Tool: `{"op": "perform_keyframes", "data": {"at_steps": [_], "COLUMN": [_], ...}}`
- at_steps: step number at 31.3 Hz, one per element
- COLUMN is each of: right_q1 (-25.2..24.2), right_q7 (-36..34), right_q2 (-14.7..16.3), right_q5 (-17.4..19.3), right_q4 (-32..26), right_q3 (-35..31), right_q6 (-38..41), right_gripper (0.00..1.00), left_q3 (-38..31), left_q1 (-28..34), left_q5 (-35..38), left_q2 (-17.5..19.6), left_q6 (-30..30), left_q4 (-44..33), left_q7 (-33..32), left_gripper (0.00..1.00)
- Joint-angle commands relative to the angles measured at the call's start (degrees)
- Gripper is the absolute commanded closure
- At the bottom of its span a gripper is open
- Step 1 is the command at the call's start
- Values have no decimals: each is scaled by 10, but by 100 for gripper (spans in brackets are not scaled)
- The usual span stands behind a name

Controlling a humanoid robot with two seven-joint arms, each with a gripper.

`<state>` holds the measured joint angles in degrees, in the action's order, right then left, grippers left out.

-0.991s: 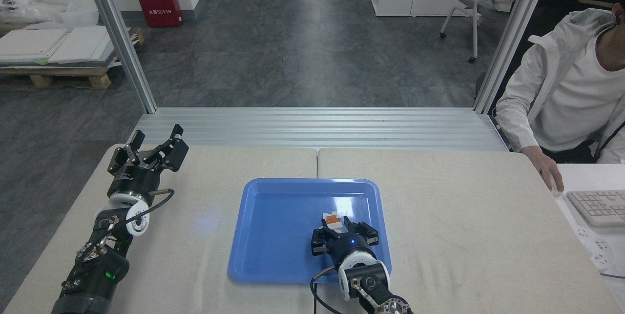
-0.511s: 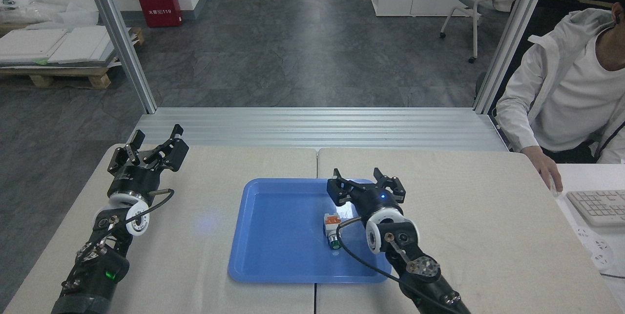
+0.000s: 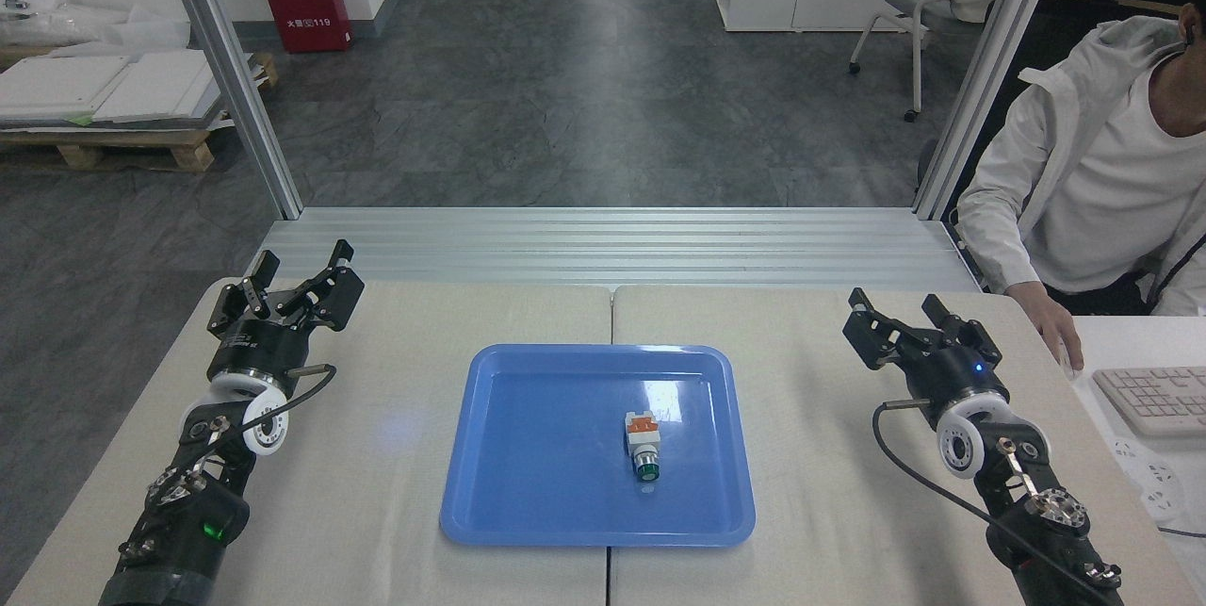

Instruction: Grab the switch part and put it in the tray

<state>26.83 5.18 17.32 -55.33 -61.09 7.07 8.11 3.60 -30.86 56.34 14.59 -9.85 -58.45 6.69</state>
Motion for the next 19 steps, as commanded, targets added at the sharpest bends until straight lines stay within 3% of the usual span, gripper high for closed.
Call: {"op": "perform_keyframes", "data": {"at_steps": [1, 6, 11, 19], "right_q1": [-19, -13, -12, 10], "right_q7": [11, 9, 2, -28], "right_q2": [10, 14, 38, 30], "right_q5": [21, 5, -64, -69], "right_q4": [1, 1, 1, -3], "right_q3": [0, 0, 2, 4], "right_q6": [-20, -26, -20, 7], "right_gripper": [1, 1, 1, 1], "left_q3": [0, 0, 0, 0], "left_q1": [0, 0, 0, 0], "left_q5": [0, 0, 0, 0], "left_q2": [0, 0, 0, 0], "left_q6": [0, 0, 0, 0], "left_q4": [0, 0, 0, 0], "left_q7": [0, 0, 0, 0], "left_gripper": [0, 0, 0, 0]}}
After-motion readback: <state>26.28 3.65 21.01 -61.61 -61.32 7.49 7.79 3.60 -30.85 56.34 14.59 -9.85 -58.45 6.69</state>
